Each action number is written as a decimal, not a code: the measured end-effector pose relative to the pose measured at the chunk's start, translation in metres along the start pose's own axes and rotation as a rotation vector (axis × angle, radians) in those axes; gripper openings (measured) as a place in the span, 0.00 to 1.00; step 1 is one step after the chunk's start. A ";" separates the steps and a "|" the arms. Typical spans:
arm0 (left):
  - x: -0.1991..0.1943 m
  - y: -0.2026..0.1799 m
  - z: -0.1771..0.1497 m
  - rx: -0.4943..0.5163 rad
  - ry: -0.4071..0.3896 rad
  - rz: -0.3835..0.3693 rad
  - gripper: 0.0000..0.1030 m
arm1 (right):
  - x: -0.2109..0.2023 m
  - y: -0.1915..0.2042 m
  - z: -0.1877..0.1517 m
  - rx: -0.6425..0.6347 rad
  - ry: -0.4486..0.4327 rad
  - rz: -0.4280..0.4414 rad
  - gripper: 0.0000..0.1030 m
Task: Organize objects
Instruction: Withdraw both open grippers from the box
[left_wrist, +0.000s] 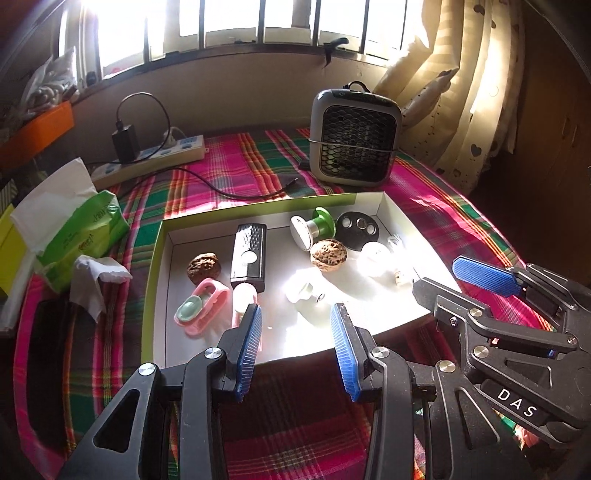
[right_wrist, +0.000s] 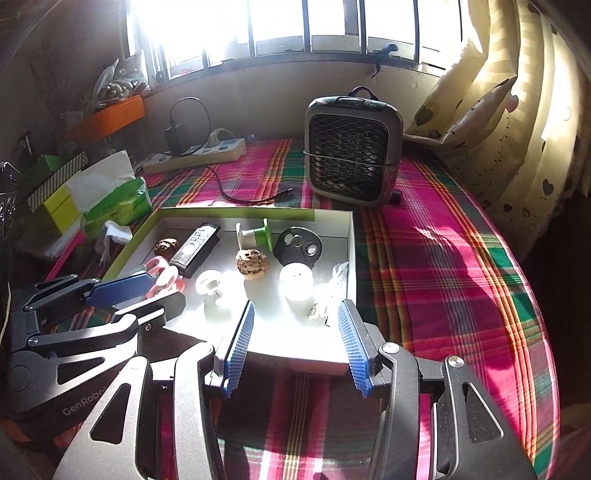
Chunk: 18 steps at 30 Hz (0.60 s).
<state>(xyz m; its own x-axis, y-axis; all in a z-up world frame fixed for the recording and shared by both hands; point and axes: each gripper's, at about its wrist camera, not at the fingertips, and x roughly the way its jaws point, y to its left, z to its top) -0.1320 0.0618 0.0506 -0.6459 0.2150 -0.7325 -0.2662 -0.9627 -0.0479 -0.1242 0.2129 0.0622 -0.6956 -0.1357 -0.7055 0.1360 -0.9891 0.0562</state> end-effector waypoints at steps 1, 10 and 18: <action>-0.002 0.000 -0.002 -0.002 -0.004 0.003 0.36 | -0.002 0.001 -0.002 -0.003 0.000 0.002 0.47; -0.020 0.001 -0.023 -0.010 -0.026 0.066 0.36 | -0.010 0.008 -0.018 -0.010 0.019 -0.008 0.48; -0.020 0.006 -0.047 -0.039 0.020 0.099 0.36 | -0.011 0.013 -0.038 -0.020 0.053 -0.010 0.48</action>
<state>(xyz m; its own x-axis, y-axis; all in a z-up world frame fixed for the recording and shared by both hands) -0.0869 0.0436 0.0329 -0.6529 0.1153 -0.7486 -0.1737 -0.9848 -0.0002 -0.0881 0.2039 0.0440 -0.6588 -0.1222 -0.7423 0.1434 -0.9890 0.0356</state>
